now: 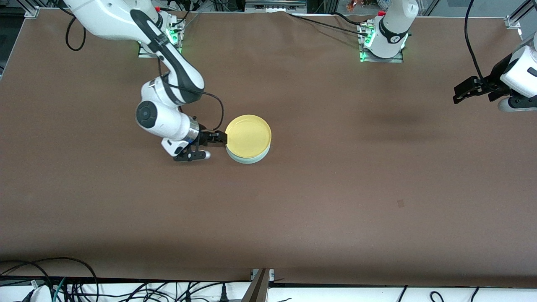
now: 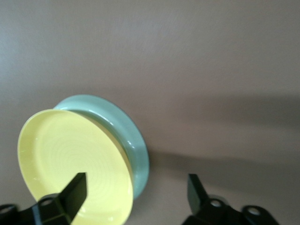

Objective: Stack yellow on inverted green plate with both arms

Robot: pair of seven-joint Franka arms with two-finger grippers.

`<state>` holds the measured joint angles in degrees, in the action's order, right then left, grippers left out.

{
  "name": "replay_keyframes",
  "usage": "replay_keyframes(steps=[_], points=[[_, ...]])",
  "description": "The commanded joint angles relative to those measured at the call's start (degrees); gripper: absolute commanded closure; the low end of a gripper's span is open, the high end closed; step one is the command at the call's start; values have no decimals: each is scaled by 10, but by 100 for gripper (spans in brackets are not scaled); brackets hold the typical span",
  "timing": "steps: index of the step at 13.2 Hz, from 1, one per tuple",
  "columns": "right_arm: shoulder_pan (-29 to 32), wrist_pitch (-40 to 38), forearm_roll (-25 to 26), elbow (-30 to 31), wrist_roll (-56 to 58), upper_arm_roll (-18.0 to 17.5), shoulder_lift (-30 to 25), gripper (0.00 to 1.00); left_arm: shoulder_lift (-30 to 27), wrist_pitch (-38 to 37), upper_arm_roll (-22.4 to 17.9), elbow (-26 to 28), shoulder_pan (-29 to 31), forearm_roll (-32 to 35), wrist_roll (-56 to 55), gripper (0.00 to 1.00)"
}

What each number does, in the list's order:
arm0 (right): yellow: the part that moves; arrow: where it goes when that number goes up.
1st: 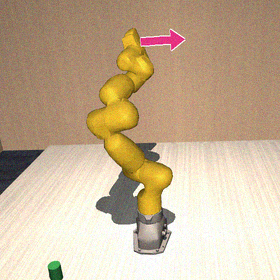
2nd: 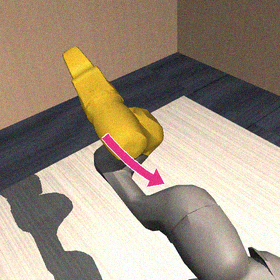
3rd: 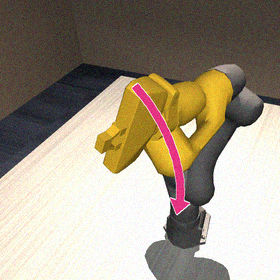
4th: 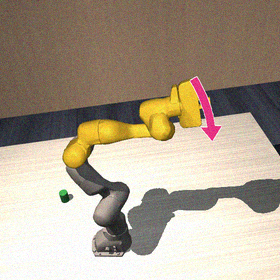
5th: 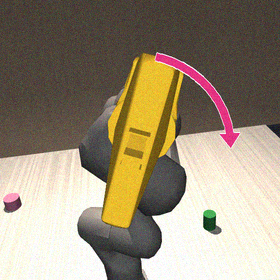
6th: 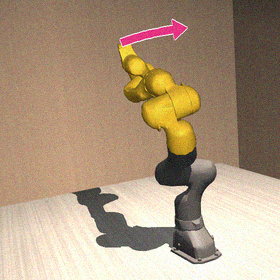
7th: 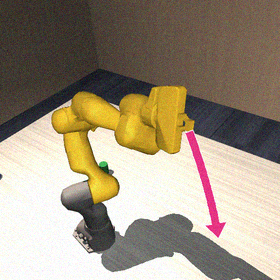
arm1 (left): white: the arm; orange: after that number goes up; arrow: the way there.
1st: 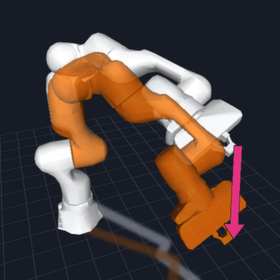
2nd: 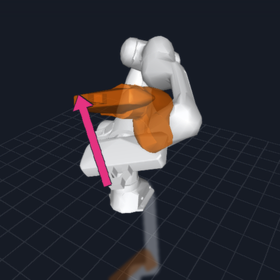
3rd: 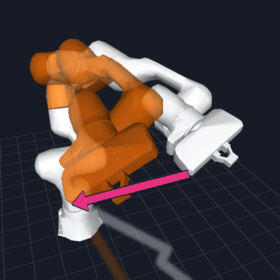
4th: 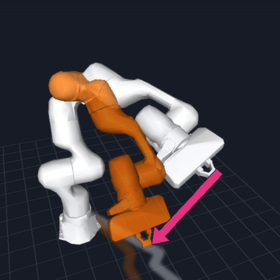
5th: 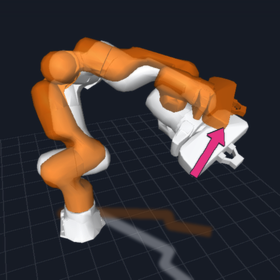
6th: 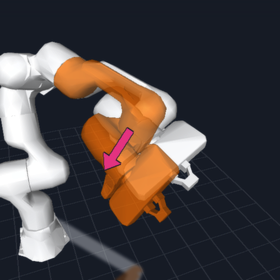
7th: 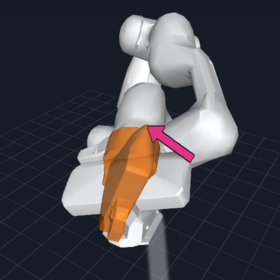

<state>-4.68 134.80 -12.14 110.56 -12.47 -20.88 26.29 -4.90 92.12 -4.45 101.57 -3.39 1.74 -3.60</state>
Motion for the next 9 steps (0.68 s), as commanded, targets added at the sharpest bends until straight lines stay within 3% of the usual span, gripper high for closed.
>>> replay_keyframes(steps=[1, 5, 9], points=[[0, -151, 79, -108, 3, 34, -8, 0, 8, -7, 1, -16, 0, -9, -3, 0], [5, -293, 151, -227, 64, 82, -7, 0, 9, -8, 1, -26, -1, -10, -3, 0], [4, -438, 145, -321, 131, 158, -21, 0, 9, -10, 1, -28, -1, -18, -3, 0]])
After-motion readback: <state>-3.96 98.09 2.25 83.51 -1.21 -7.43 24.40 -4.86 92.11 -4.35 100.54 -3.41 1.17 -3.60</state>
